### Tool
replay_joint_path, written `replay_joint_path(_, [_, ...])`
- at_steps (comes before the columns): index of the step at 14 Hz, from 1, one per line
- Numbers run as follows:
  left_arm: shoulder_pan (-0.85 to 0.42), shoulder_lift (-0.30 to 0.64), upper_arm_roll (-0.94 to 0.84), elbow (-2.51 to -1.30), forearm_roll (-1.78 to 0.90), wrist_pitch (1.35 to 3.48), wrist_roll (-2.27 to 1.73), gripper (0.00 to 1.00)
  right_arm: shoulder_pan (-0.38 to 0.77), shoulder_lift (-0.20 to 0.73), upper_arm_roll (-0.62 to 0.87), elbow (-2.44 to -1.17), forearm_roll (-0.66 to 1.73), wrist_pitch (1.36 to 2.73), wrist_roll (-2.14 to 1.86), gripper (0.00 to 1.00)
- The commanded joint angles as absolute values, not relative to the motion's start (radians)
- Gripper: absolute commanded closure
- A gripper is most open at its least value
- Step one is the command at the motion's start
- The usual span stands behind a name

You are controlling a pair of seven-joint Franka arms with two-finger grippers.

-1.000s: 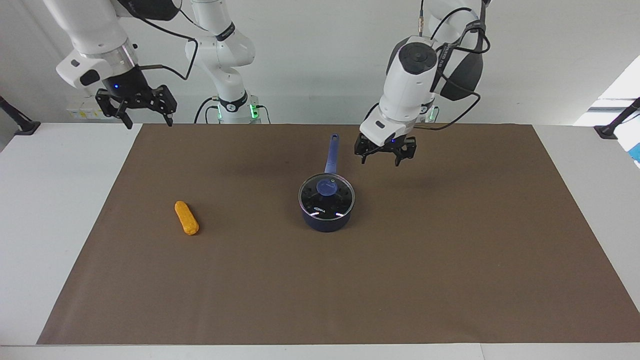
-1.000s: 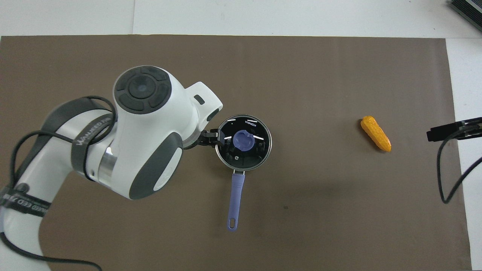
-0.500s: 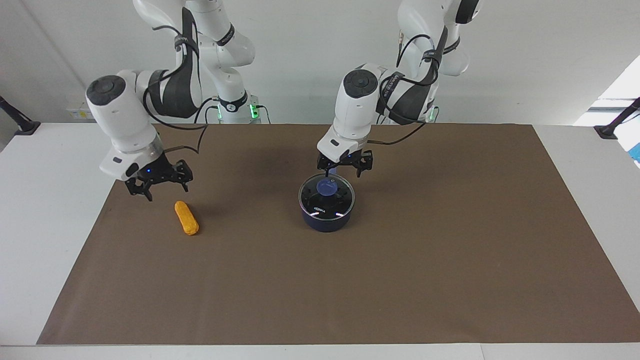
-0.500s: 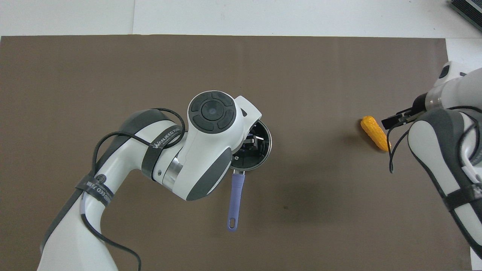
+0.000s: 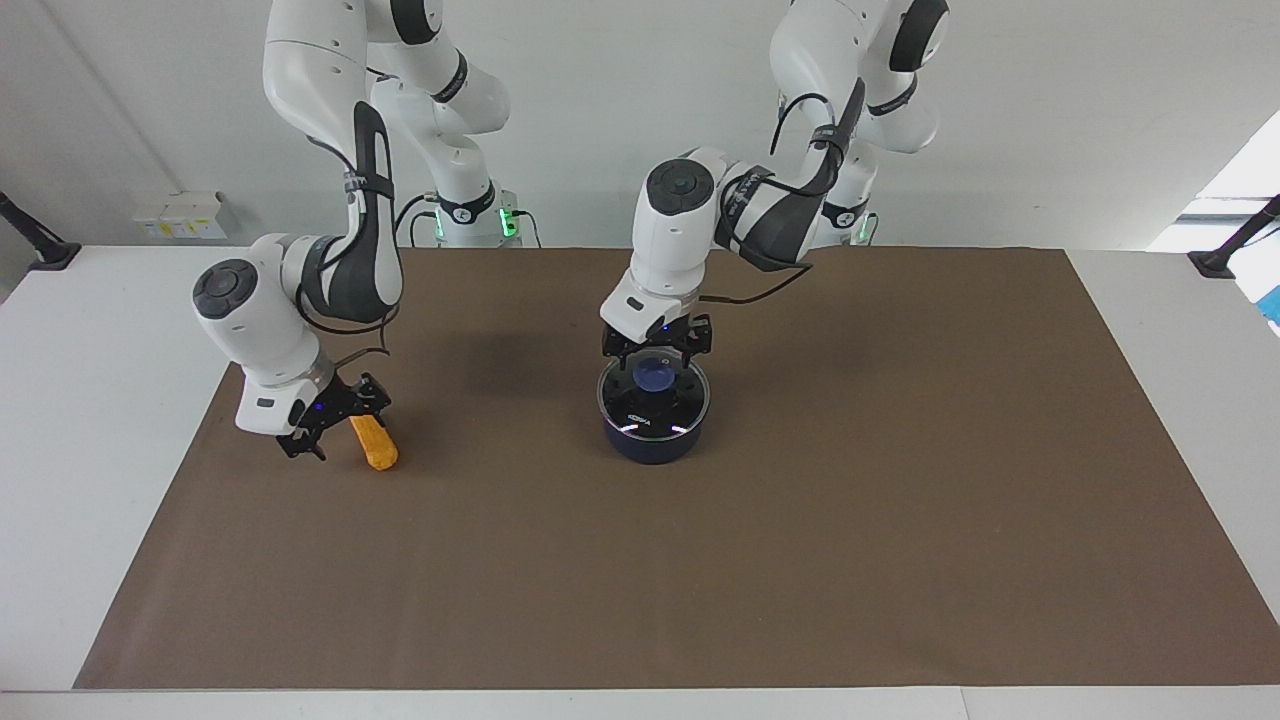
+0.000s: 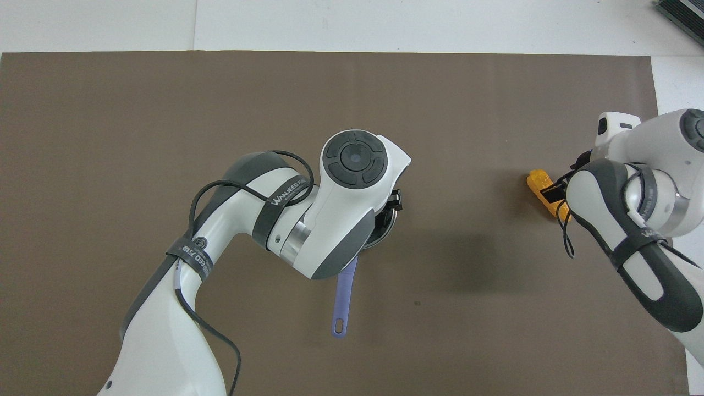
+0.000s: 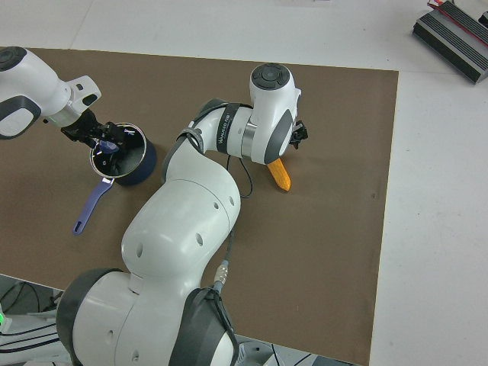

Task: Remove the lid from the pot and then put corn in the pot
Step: 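Grasp the lid knob with the left gripper while the right gripper grasps the corn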

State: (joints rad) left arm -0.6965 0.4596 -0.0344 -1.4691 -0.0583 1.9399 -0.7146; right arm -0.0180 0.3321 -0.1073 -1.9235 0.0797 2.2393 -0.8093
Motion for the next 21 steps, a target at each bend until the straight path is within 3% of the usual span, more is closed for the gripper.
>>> replay_joint_path(1, [-0.703, 0.502, -0.017, -1.413, -0.055, 1.930, -0.727, 0.00, -0.015, 0.324, -0.101, -1.974, 0.109, 2.279, -0.847, 0.00])
replay_joint_path(5, [-0.696, 0.497, -0.017, -1.423, -0.060, 1.936, -0.721, 0.00, -0.015, 0.328, -0.101, -1.993, 0.109, 2.286, -0.848, 0.00])
replay_joint_path(6, [-0.693, 0.497, -0.017, -1.431, -0.061, 1.937, -0.718, 0.02, -0.014, 0.330, -0.101, -1.993, 0.107, 2.286, -0.851, 0.14])
replay_joint_path(8, [-0.692, 0.495, -0.017, -1.439, -0.064, 1.937, -0.710, 0.03, -0.006, 0.331, -0.101, -1.991, 0.104, 2.284, -0.844, 0.80])
replay_joint_path(9, [-0.687, 0.495, -0.017, -1.440, -0.066, 1.937, -0.709, 0.06, -0.003, 0.331, -0.101, -1.991, 0.104, 2.283, -0.835, 1.00])
replay_joint_path(11, [-0.680, 0.489, -0.017, -1.453, -0.066, 1.934, -0.690, 0.14, 0.006, 0.331, -0.103, -1.990, 0.104, 2.281, -0.822, 1.00])
replay_joint_path(14, [-0.680, 0.486, -0.017, -1.454, -0.066, 1.922, -0.684, 0.36, 0.008, 0.333, -0.103, -1.988, 0.091, 2.281, -0.805, 1.00])
replay_joint_path(17, [-0.683, 0.485, -0.017, -1.453, -0.067, 1.911, -0.698, 0.73, 0.008, 0.333, -0.103, -1.990, 0.089, 2.281, -0.805, 1.00])
replay_joint_path(21, [-0.680, 0.450, -0.012, -1.440, -0.083, 1.865, -0.698, 1.00, 0.009, 0.331, -0.103, -1.990, 0.087, 2.280, -0.801, 1.00])
